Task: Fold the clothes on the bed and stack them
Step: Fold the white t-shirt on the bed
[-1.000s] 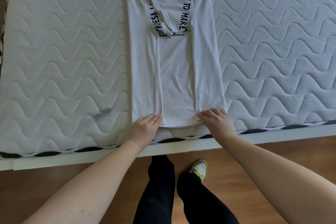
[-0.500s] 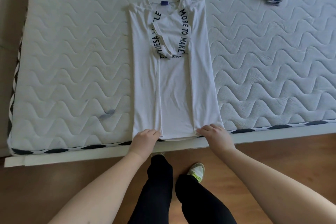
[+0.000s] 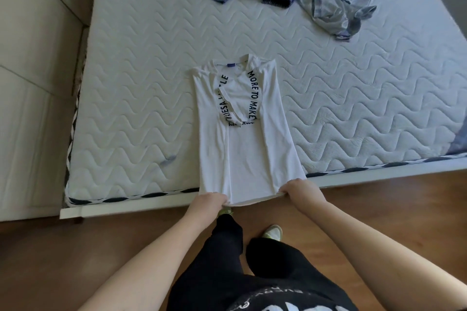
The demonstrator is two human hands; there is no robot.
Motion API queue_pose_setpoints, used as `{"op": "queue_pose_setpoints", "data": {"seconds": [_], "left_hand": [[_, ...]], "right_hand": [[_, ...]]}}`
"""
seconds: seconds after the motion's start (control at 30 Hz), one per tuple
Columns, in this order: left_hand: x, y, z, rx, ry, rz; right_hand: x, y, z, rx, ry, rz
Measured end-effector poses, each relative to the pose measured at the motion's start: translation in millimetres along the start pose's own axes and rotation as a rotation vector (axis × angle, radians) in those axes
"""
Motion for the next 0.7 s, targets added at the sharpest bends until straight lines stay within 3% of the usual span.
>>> {"op": "queue_pose_setpoints", "data": {"seconds": [0.2, 0.4, 0.7], "left_hand": [[-39.3, -40.4, 24.6, 0.004, 0.048, -0.053], [-36.3, -44.9, 97.4, 0.097, -0.164, -0.108], [5.7, -13.5, 167.0, 0.126, -0.263, -0.141]], "right_hand": [[-41.6, 3.3, 29.4, -0.013, 0.045, -0.033], [-34.9, 14.0, 80.6, -0.061, -0.09, 0.006], [21.0, 33.5, 154.2, -0.1, -0.235, 0.068]]}}
Point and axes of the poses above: each hand's wrist, its own x-axis towards the middle knuckle, its own z-axis out of the back of the hand, y = z × x, the point moved 10 cm from there along x, towards the middle knuckle, and after that the axes turned 8 degrees about -z, right-handed, at the moved point
